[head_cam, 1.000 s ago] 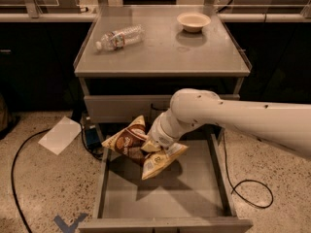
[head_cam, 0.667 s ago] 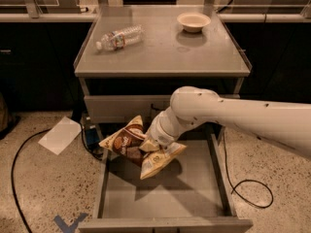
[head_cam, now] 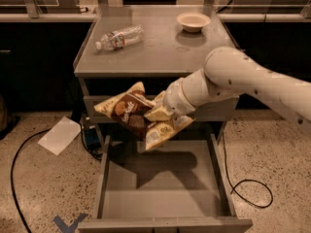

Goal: Pick brown chip bag from middle drawer and place on counter

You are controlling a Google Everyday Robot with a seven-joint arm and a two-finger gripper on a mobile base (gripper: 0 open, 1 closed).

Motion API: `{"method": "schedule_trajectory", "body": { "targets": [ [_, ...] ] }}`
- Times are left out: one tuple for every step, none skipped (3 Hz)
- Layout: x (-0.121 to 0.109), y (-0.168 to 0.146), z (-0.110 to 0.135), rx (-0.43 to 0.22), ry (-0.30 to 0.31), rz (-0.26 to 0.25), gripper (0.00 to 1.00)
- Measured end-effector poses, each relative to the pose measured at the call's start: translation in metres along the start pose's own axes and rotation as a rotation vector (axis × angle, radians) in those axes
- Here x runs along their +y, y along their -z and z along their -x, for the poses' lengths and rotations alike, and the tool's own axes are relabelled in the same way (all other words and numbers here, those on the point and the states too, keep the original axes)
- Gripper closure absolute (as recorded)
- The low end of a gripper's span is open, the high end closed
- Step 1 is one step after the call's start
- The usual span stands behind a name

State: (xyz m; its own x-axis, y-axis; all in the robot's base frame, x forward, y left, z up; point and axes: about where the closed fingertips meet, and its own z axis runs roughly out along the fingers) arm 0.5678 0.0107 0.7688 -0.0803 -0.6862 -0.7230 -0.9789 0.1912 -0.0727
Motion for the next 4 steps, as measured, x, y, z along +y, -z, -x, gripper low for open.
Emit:
{"method": "schedule_trajectory", "body": {
  "targets": [
    [-0.041,0.084,0.058,-0.091,0.064,-0.084,1.0],
    [-0.077,0.134,0.093,-0.118,0.085,-0.148,1.0],
    [-0.087,0.154,0.11,-0.143,0.108,-0.187,1.0],
    [-0.087,0.154,0.11,-0.143,0.108,-0.187,1.0]
  ]
}}
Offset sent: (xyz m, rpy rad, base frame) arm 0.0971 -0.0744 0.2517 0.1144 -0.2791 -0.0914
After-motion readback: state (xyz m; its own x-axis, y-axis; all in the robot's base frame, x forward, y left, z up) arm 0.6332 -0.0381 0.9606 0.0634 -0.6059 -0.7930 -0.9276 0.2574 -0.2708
